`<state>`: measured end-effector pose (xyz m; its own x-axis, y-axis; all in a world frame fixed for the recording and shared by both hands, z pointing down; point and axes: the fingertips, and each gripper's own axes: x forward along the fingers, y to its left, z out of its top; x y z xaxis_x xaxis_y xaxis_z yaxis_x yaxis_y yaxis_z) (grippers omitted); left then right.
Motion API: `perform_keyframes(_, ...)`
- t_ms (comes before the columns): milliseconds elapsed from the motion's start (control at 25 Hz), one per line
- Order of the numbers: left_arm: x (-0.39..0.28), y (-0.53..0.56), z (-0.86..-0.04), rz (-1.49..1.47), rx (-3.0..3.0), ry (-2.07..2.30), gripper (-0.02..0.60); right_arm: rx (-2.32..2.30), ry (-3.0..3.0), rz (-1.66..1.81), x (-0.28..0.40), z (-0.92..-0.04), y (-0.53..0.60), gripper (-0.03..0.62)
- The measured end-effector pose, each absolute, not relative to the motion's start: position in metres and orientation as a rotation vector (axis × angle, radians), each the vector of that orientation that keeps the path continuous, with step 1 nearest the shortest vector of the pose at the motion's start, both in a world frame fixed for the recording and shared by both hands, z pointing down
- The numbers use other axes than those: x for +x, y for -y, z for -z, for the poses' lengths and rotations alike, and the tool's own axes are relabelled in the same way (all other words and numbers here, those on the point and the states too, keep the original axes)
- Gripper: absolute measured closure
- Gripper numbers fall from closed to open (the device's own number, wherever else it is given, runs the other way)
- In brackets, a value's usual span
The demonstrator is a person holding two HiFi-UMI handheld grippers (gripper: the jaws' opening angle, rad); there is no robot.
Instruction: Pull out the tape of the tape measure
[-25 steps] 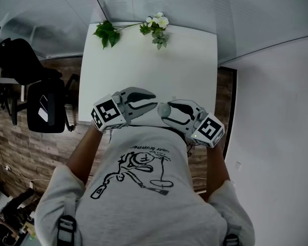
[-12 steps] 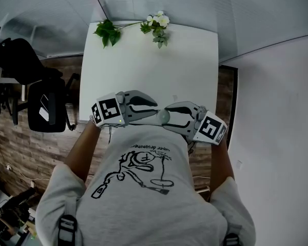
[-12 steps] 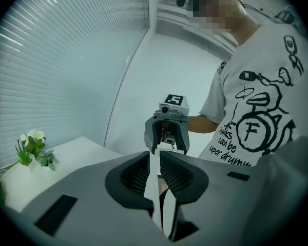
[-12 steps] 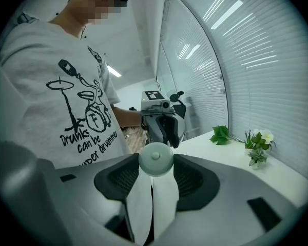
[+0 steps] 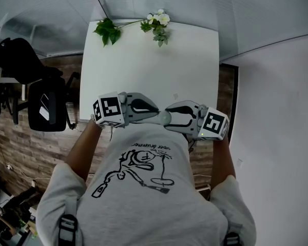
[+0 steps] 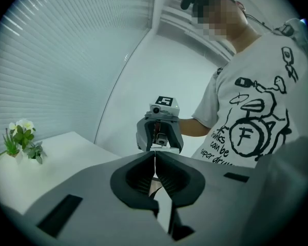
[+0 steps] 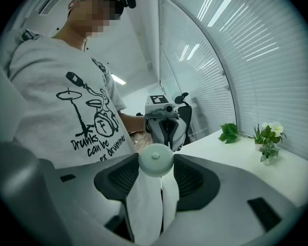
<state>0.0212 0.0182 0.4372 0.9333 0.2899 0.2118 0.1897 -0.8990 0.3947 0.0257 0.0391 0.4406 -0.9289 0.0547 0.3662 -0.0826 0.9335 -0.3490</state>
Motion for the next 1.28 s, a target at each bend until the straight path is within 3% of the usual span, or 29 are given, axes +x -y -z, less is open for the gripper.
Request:
perform_keyframes(520,0.024,-0.005,-0.437,-0.297,2.653,-0.217,0.56,0.192,2.762,-0.61,0.024,-0.447,-0.021,0.338)
perform_keyframes(1280,0.021,-0.001,-0.441,-0.276,2.596,-0.165,0.56,0.216,2.685,-0.661,0.027,-0.46,-0.019,0.372)
